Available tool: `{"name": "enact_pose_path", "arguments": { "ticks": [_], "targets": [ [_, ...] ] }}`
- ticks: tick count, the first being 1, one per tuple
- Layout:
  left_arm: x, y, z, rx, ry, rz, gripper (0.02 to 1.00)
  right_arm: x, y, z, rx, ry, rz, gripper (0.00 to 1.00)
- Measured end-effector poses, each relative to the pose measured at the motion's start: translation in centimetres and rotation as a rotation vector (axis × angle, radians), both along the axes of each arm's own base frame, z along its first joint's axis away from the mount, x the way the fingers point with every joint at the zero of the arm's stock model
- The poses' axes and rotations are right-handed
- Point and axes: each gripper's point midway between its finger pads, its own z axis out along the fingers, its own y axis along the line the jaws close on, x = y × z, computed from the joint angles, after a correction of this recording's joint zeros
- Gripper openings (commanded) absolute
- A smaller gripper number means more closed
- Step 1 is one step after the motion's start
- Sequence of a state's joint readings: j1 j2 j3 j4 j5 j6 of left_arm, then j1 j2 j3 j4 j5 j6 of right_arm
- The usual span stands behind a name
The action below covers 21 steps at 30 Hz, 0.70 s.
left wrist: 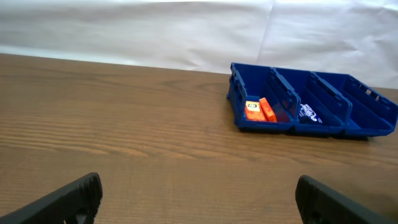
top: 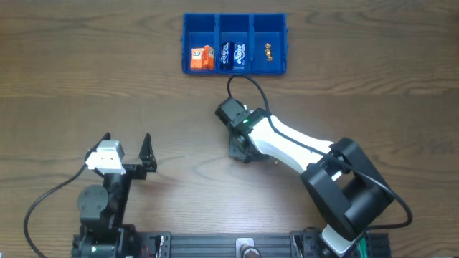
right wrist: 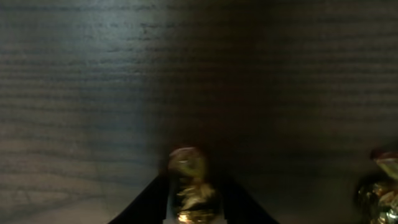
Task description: Sort Candies Into Trays
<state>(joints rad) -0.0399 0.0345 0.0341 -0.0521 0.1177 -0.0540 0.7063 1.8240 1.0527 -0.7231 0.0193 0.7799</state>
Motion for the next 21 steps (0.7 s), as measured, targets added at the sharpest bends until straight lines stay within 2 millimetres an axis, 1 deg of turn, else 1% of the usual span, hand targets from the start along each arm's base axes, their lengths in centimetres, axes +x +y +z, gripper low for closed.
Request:
{"name": "enact_pose_path", "arguments": {
  "ticks": [2,5,8,9,11,12,13,14,15,16,17,18,19,20,21],
  "targets": [
    [0.0,0.0,0.0,0.0,0.0,0.0,0.998,0.0,0.0,0.0,0.002,-0.001,-0.001,0.174],
    [0.0,0.0,0.0,0.0,0.0,0.0,0.998,0.0,0.0,0.1,0.002,-0.001,-0.002,0.169],
    [0.0,0.0,0.0,0.0,0.0,0.0,0.996,-0.8,-0.7,0.5,-0.026,0.028,-0.001,0.172],
    [0.0,0.0,0.0,0.0,0.0,0.0,0.998,-1.0,-1.0,1.2,-0.036,0.031,0.0,0.176],
    [0.0,0.0,0.0,0.0,0.0,0.0,0.998,-0.4,-1.2,3.7,-0.036,-0.011,0.008,0.176],
    [0.0,0.0,0.0,0.0,0.0,0.0,0.998,0.5,-1.0,6.0,-0.029,-0.048,0.011,0.176],
    [0.0,0.0,0.0,0.0,0.0,0.0,0.998,2.3,-0.7,9.2,0.0,-0.116,0.009,0.176],
    [0.0,0.0,0.0,0.0,0.0,0.0,0.996,4.5,-0.5,12.4,0.033,-0.192,-0.001,0.176],
    [0.0,0.0,0.0,0.0,0.0,0.0,0.998,6.9,-0.7,15.3,0.063,-0.266,-0.019,0.178],
    [0.0,0.0,0.0,0.0,0.0,0.0,0.998,9.1,-1.3,17.9,0.079,-0.333,-0.037,0.178],
    [0.0,0.0,0.0,0.001,0.0,0.0,0.998,13.1,-2.8,21.5,0.093,-0.434,-0.071,0.178],
    [0.0,0.0,0.0,0.001,0.0,0.0,0.996,15.0,-3.5,23.0,0.092,-0.482,-0.086,0.178],
    [0.0,0.0,0.0,0.001,0.0,0.0,0.998,16.6,-4.5,23.7,0.073,-0.501,-0.094,0.18],
    [0.0,0.0,0.0,0.001,-0.001,0.0,0.998,18.0,-4.9,24.2,0.064,-0.522,-0.094,0.187],
    [0.0,0.0,0.0,0.002,-0.002,-0.001,0.998,20.3,-5.3,24.6,0.053,-0.55,-0.094,0.187]
  ]
}}
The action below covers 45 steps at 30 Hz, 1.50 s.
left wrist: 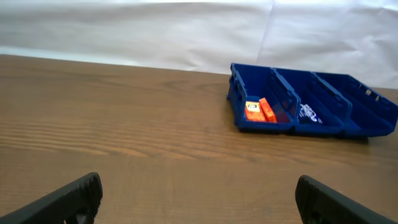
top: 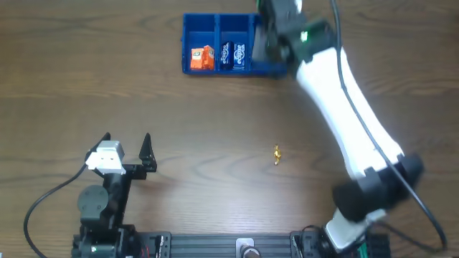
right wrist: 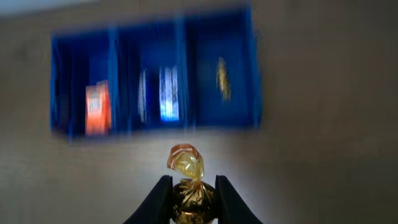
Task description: Sort Candies Into Trays
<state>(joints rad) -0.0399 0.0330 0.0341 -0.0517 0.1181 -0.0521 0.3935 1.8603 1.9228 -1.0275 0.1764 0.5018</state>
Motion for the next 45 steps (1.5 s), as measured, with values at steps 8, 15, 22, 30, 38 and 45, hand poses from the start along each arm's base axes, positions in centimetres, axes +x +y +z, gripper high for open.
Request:
{"name": "enact_pose_path", "arguments": {
  "ticks": [8,15,22,30,38,45],
  "targets": [
    [0.0,0.0,0.0,0.0,0.0,0.0,0.996,6.7,-1.3,-9.8,-0.112,0.127,0.026,0.222],
    [0.0,0.0,0.0,0.0,0.0,0.0,0.998,8.0,-0.9,-12.4,-0.122,0.132,0.039,0.389],
    [0.0,0.0,0.0,0.0,0.0,0.0,0.998,8.6,-0.8,-12.0,-0.119,0.105,0.045,0.514],
    [0.0,0.0,0.0,0.0,-0.001,0.001,0.998,0.2,-1.8,-8.9,-0.123,0.114,0.077,0.614],
    [0.0,0.0,0.0,0.001,-0.001,0.001,0.998,-16.5,-2.8,-13.6,-0.06,0.289,0.117,0.641],
    [0.0,0.0,0.0,0.001,0.0,0.001,0.998,-20.9,-3.9,-20.4,-0.059,0.468,0.055,0.634]
  ]
}}
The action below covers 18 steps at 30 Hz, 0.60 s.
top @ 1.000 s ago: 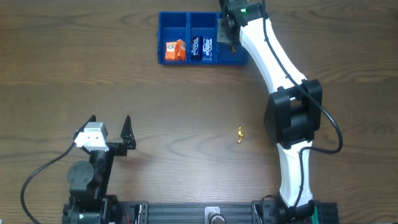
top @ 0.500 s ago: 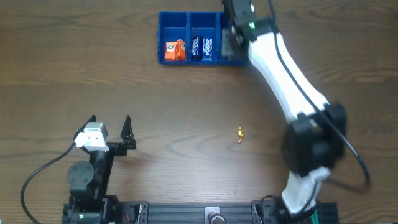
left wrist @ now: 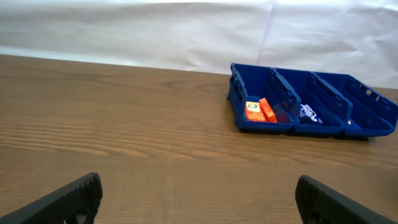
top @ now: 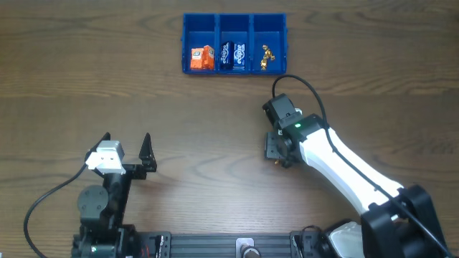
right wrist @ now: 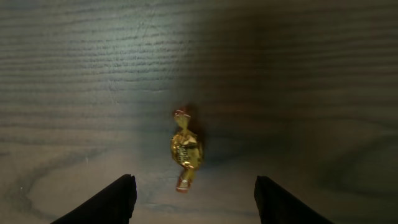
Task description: Sort Candies Into Trays
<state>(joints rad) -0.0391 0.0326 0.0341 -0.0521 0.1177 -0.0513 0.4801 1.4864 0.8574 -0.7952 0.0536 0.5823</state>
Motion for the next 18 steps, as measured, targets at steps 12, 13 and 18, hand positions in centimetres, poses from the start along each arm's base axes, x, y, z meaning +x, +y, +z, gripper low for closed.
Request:
{"name": "enact_pose_path", "arguments": {
  "ticks": [12,13,18],
  "targets": [
    [0.0,0.0,0.0,0.0,0.0,0.0,0.998,0.1,0.4,-3.8,-0.022,0.083,-0.028,0.5],
    [0.0,0.0,0.0,0.0,0.0,0.0,0.998,0.1,0.4,-3.8,-0.022,0.084,-0.029,0.489],
    [0.0,0.0,0.0,0.0,0.0,0.0,0.998,0.1,0.4,-3.8,-0.021,0.085,-0.033,0.4]
  ]
}}
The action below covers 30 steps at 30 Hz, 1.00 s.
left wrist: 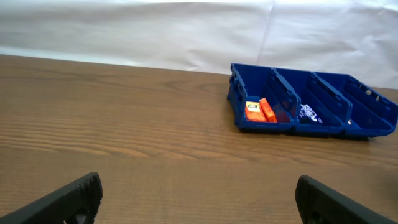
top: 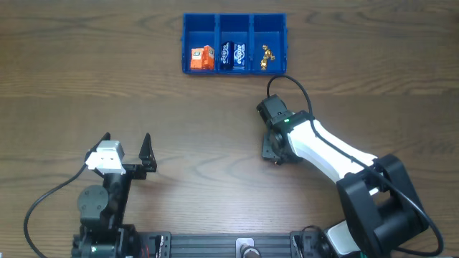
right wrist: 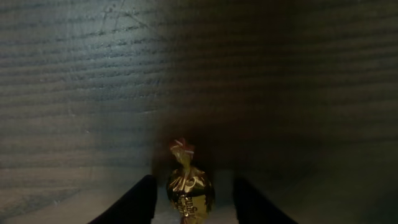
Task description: Sort Candies Into Trays
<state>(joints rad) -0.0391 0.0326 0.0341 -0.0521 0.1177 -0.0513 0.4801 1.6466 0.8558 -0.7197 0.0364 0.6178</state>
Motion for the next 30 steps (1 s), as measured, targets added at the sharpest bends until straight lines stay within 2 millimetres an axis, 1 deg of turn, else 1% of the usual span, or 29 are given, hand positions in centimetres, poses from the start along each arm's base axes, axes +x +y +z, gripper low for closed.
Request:
{"name": "enact_pose_path", "arguments": {
  "ticks": [3,9,13,15,17,18,19,20,22,24,25,26,27,28,29,30],
  "targets": [
    [0.0,0.0,0.0,0.0,0.0,0.0,0.998,0.1,0.0,-0.2,-0.001,0.0,0.0,0.386],
    [0.0,0.0,0.0,0.0,0.0,0.0,0.998,0.3,0.4,-0.5,0.013,0.0,0.0,0.194],
    [0.0,0.0,0.0,0.0,0.0,0.0,1.0,0.3,0.4,-0.4,0.011,0.004,-0.002,0.189],
    [0.0,0.0,0.0,0.0,0.0,0.0,0.998,-0.5,0.0,-0.2,-0.007,0.037,-0.002,0.189],
    [0.0,0.0,0.0,0.0,0.0,0.0,0.998,-1.0,-0.4,0.7,-0.027,0.063,-0.002,0.191],
    [0.0,0.0,0.0,0.0,0.0,0.0,0.998,-0.7,-0.5,1.9,-0.035,0.059,-0.002,0.191],
    [0.0,0.0,0.0,0.0,0.0,0.0,0.998,0.4,-0.2,4.0,-0.034,0.024,0.003,0.191],
    [0.0,0.0,0.0,0.0,0.0,0.0,0.998,2.4,0.6,6.9,-0.013,-0.046,0.016,0.191],
    [0.0,0.0,0.0,0.0,0.0,0.0,0.998,6.2,1.6,12.0,0.028,-0.17,0.038,0.198],
    [0.0,0.0,0.0,0.0,0.0,0.0,0.996,10.4,1.7,17.1,0.056,-0.295,0.046,0.2],
    [0.0,0.0,0.0,0.0,0.0,0.0,0.996,12.5,1.4,19.5,0.061,-0.352,0.047,0.202],
    [0.0,0.0,0.0,0.0,-0.001,0.0,0.998,13.8,1.3,20.7,0.058,-0.38,0.051,0.205],
    [0.0,0.0,0.0,0.0,0.0,0.0,0.998,16.3,1.0,22.5,0.048,-0.428,0.056,0.205],
    [0.0,0.0,0.0,0.0,0.0,0.0,0.998,18.8,1.1,23.7,0.043,-0.471,0.062,0.205],
    [0.0,0.0,0.0,0.0,0.0,0.001,0.998,21.2,1.2,23.9,0.027,-0.49,0.076,0.207],
    [0.0,0.0,0.0,0.0,-0.001,0.0,0.998,22.7,1.4,23.5,0.018,-0.496,0.087,0.207]
  ]
}}
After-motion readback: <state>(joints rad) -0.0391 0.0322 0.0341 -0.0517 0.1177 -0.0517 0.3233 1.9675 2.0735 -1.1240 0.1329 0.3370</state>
